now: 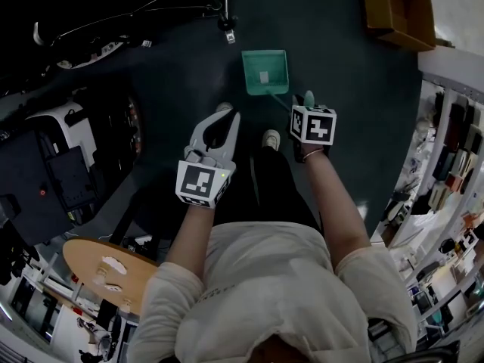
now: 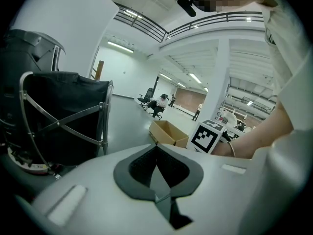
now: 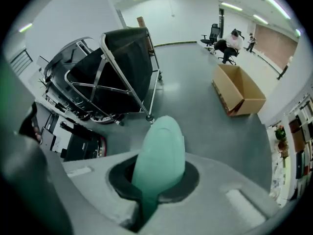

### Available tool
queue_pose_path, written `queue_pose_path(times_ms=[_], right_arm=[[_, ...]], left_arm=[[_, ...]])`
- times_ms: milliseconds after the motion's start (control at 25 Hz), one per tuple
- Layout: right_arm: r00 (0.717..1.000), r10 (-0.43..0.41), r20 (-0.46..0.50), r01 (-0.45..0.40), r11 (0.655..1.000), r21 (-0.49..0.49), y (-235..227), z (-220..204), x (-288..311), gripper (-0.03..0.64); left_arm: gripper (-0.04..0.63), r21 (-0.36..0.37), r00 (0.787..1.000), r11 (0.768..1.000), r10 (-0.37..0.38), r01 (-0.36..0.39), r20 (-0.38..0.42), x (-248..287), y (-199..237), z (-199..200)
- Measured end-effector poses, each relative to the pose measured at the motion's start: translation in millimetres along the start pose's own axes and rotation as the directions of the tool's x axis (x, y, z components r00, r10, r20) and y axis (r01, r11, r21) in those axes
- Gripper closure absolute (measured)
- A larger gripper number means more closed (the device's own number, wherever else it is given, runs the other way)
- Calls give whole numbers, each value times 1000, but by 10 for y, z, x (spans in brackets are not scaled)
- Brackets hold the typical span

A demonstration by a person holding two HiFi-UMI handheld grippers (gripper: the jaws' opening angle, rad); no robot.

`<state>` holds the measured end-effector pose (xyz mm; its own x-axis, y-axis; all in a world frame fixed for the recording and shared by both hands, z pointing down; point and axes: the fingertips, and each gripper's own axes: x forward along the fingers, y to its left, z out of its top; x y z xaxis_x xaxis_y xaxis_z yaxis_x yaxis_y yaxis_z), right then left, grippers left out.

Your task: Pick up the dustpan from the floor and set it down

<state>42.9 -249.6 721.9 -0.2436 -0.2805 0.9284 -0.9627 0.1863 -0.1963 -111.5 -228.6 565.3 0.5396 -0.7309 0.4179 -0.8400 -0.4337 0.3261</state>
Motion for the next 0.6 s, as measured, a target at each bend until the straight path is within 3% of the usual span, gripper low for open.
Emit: queue_pose_path(times_ms=[200,600], right_arm=[[999,26,36,-24,999,-42,-13,-30,-535,623],[987,64,149,-47,992,-115,-109,-188,-1760,623]], left_arm=[[578,32,999,999,-10,9,43,-109,-269,265],[578,87,990,995,35,-47,139,-598,-867,521]])
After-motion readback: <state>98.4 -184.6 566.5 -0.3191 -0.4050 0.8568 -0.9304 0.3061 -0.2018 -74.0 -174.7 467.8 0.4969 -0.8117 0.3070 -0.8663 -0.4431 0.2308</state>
